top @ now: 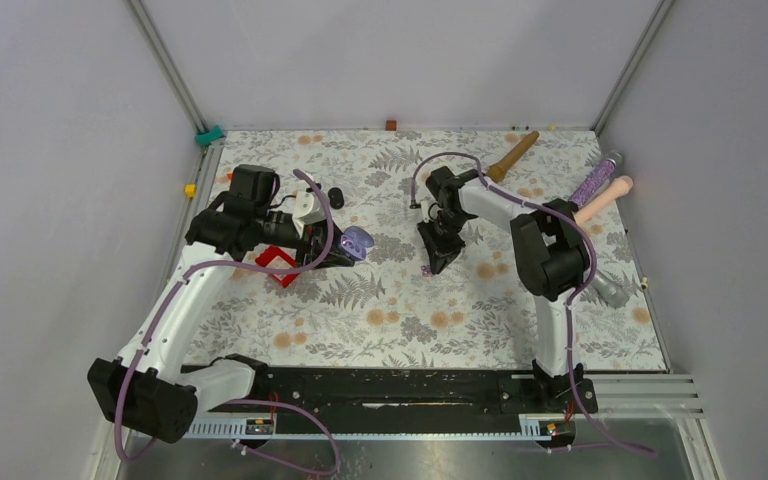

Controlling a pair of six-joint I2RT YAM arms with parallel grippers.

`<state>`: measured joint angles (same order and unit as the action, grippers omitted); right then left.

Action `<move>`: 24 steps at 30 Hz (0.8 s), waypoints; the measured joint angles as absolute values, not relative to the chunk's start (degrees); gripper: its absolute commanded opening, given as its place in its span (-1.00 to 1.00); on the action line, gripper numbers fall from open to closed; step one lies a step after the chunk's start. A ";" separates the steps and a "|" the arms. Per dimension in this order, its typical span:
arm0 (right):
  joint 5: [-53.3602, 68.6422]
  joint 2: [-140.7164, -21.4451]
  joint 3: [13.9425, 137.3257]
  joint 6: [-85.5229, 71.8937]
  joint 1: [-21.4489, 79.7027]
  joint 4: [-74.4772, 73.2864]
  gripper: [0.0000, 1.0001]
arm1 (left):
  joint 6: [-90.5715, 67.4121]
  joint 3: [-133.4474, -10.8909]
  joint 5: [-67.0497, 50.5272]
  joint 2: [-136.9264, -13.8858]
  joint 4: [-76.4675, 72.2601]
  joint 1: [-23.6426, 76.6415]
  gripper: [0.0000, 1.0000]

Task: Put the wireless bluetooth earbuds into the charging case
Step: Move the earbud to the center of the board.

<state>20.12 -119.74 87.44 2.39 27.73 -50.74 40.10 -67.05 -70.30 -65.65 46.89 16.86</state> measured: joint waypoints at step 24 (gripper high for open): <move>24.73 -122.74 87.70 -2.83 24.62 -48.27 -0.38 | 40.47 -67.05 -70.28 -64.95 46.89 16.86 -1.00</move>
